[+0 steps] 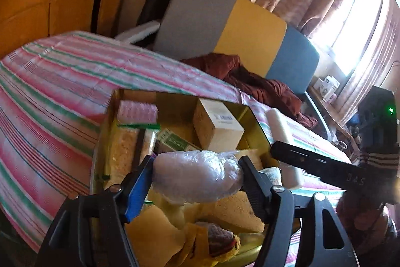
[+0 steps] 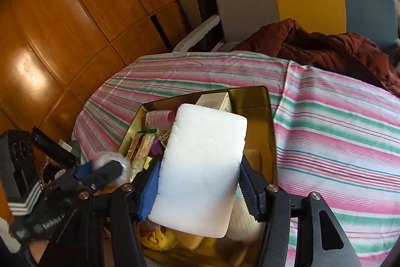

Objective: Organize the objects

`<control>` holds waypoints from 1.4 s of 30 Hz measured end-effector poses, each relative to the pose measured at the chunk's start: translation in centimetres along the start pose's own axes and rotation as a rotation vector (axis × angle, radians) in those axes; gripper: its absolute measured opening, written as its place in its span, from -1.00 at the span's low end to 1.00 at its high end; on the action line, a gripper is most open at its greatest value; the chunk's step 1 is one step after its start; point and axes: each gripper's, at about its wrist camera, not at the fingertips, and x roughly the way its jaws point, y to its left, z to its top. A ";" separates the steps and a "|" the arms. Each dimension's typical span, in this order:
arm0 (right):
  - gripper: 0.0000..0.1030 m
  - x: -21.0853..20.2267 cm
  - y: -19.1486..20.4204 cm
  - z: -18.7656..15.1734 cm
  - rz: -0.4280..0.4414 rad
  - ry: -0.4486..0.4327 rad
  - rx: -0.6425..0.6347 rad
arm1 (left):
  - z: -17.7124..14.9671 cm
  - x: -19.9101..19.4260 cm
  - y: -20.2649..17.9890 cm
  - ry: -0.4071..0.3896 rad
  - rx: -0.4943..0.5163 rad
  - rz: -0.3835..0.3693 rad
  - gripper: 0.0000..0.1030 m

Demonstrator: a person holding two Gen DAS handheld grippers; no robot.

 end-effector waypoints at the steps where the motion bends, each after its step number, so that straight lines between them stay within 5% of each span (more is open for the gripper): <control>1: 0.25 0.6 -0.1 0.1 0.006 0.015 0.009 | -0.1 0.2 0.1 0.008 -0.007 0.007 0.48; 9: 0.29 2.6 -0.7 -0.8 0.028 0.056 0.062 | -1.2 -1.0 0.5 -0.007 0.024 0.063 0.50; 13: 0.87 1.5 -1.2 -1.2 0.084 0.015 0.106 | -1.7 -2.3 0.6 -0.028 0.030 0.100 0.50; 24: 0.87 -1.0 0.0 -2.5 0.086 -0.019 0.097 | -2.4 -5.8 -0.7 -0.086 0.073 0.210 0.50; 42: 0.87 -4.6 2.3 -6.9 -0.154 -0.141 -0.058 | -4.1 -8.7 -3.4 -0.147 0.114 0.361 0.50</control>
